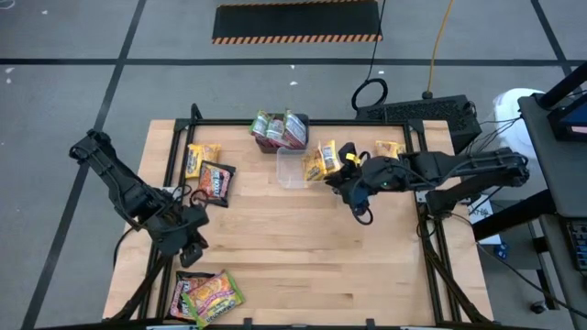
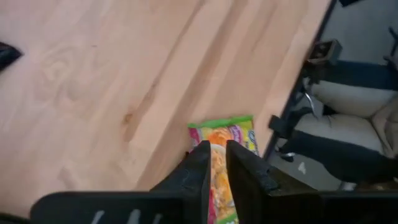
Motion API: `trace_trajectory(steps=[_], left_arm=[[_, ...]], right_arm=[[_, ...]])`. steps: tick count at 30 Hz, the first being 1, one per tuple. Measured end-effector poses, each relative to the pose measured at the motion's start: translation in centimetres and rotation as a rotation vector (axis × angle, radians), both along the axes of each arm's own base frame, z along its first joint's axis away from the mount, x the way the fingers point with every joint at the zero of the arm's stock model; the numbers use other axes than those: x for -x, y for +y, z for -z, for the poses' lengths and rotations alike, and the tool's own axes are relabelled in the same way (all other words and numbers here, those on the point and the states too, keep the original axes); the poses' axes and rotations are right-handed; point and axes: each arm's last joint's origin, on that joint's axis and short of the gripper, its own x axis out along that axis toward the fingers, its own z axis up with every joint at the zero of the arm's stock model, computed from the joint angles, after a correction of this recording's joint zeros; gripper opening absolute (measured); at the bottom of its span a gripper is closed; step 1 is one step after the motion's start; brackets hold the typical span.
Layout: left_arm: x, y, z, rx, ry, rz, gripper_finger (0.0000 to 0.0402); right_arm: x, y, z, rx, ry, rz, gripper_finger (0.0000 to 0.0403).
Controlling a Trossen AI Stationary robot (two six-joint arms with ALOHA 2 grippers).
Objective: Sort Maruchan noodles
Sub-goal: Put the black noodle pack into the right transparent bin
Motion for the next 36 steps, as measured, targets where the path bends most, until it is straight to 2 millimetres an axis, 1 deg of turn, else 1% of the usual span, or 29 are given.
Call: trace_trajectory(steps=[4, 7, 10, 12, 15, 17, 20, 23, 25, 28, 32, 36], left_arm=[[0.2, 0.3, 0.2, -0.018, 0.029, -0.066, 0.0089], [0.2, 0.3, 0.5, -0.039, 0.059, -0.077, 0.0114], [-0.1, -0.1, 1.2, -0.1, 0.098, -0.036, 0.0132], [-0.5, -0.7, 1.8, -0.164, 0.115, 0.041, 0.0137], [-1.2, -1.6, 3.0, -0.269, 0.148, 0.18, 0.0136], [-1.9, -2.2, 4.0, -0.347, 0.167, 0.233, 0.0132], [-2.7, -2.8, 5.7, -0.51, 0.219, 0.253, 0.0125], [-3.1, -3.1, 7.5, -0.655, 0.333, 0.255, 0.0119], [-3.4, -3.2, 8.6, -0.732, 0.415, 0.242, 0.0118], [-3.8, -3.5, 10.1, -0.821, 0.486, 0.191, 0.0118], [-4.7, -3.5, 11.6, -0.861, 0.531, 0.092, 0.0118], [-5.4, -3.2, 12.4, -0.864, 0.558, 0.002, 0.0118]], right_arm=[[0.0, 0.0, 0.0, 0.0, 0.004, -0.001, 0.0043], [0.0, 0.0, 0.1, 0.004, 0.006, -0.003, 0.0043], [0.0, 0.0, 0.1, 0.004, 0.006, -0.003, 0.0043], [0.0, 0.0, 0.1, 0.005, 0.006, -0.003, 0.0043], [0.0, 0.0, 0.1, 0.007, 0.007, -0.004, 0.0043], [0.0, 0.0, 0.1, 0.008, 0.007, -0.005, 0.0043], [0.0, 0.0, 0.1, 0.012, 0.008, -0.008, 0.0043], [0.0, 0.0, 0.1, 0.019, 0.01, -0.012, 0.0043], [0.0, 0.0, 0.1, 0.027, 0.012, -0.017, 0.0043], [0.0, 0.0, 0.1, 0.028, 0.012, -0.018, 0.0043], [0.0, 0.0, 0.1, 0.028, 0.012, -0.018, 0.0043], [0.0, 0.0, 0.1, 0.03, 0.012, -0.019, 0.0043]])
